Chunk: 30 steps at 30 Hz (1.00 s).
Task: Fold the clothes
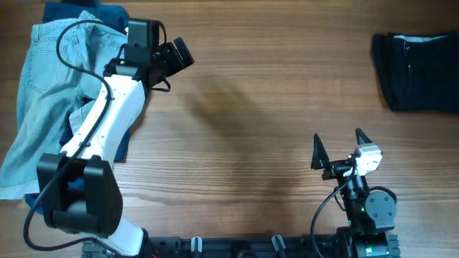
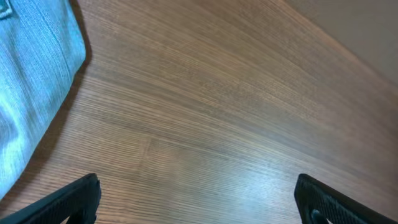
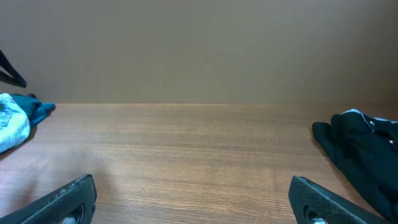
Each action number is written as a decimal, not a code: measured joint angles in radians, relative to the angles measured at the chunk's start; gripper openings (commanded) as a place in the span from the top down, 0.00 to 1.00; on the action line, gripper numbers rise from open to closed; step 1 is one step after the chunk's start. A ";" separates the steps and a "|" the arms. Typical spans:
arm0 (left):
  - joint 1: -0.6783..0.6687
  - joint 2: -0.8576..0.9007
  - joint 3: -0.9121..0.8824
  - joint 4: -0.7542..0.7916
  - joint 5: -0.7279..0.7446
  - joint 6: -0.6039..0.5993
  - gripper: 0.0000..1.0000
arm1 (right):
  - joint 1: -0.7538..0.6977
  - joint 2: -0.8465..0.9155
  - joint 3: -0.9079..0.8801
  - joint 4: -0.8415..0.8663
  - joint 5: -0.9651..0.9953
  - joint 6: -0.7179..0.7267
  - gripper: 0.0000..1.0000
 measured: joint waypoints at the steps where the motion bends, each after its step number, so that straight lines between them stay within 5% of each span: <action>1: 0.000 0.000 0.000 -0.007 0.000 0.000 0.00 | 0.000 0.000 0.000 0.000 0.000 0.000 0.00; 10: 0.000 -0.095 0.000 0.008 -0.100 0.024 0.00 | 0.000 0.000 0.000 0.000 0.000 0.000 0.00; 19: 0.009 -0.376 -0.017 -0.022 0.032 0.471 0.00 | 0.000 0.000 0.000 0.000 0.000 0.000 0.00; 30: 0.092 -1.118 -0.815 0.356 0.066 0.526 0.00 | 0.000 -0.002 0.000 0.002 0.000 0.000 0.00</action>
